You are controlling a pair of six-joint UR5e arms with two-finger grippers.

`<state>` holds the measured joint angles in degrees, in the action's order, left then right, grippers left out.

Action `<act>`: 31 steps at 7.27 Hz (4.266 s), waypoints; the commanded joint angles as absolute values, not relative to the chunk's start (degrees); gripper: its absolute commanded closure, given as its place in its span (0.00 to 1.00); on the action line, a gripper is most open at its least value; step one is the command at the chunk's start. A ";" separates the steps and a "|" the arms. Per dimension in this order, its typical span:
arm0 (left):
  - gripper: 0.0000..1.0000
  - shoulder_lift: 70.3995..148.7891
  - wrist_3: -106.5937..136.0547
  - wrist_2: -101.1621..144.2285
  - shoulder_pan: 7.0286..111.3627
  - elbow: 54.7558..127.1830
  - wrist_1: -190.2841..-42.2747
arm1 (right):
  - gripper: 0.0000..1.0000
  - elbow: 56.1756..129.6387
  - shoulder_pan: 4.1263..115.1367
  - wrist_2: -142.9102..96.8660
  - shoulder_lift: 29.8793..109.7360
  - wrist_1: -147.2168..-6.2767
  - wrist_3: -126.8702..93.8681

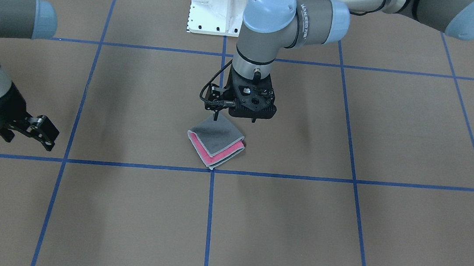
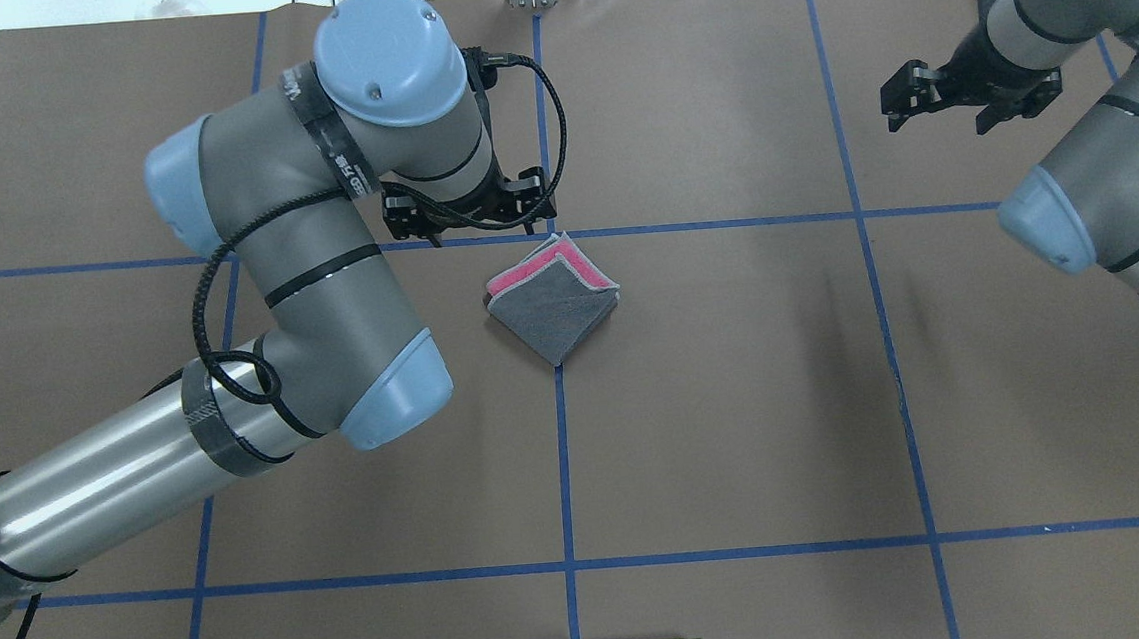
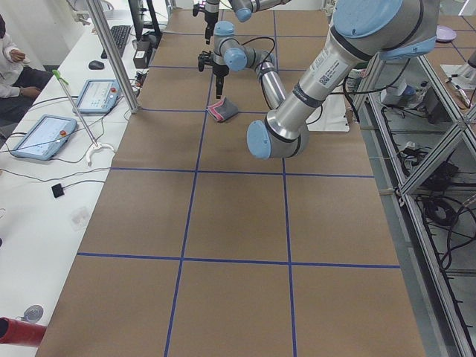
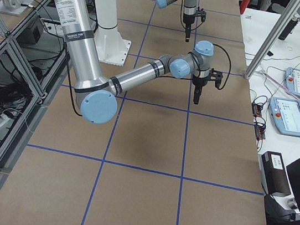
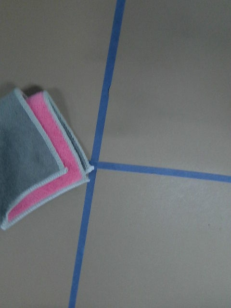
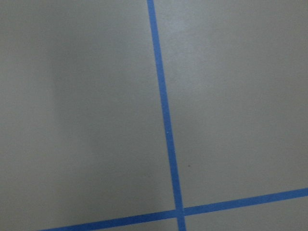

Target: Fold towel twice with both arms

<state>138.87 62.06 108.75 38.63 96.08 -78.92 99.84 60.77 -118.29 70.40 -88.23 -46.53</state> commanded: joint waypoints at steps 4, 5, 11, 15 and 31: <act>0.00 118.34 24.59 119.34 57.18 109.33 -70.40 | 0.00 104.24 80.55 -124.16 86.10 -96.15 -3.07; 0.00 115.17 16.69 121.18 61.92 109.16 -70.49 | 0.00 104.15 84.60 -125.67 90.66 -95.89 1.88; 0.00 92.32 -8.53 127.44 85.32 106.72 -73.21 | 0.00 104.15 92.72 -127.00 101.34 -92.55 7.21; 0.00 84.31 -8.70 134.71 88.68 103.36 -82.34 | 0.00 103.37 92.20 -127.26 100.72 -90.53 0.70; 0.00 82.44 -6.15 136.58 89.65 104.94 -87.36 | 0.00 102.83 92.20 -127.44 100.72 -87.71 0.44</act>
<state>82.44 -6.19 136.58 89.65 104.87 -87.36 102.92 92.20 -127.44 100.73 -87.71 0.45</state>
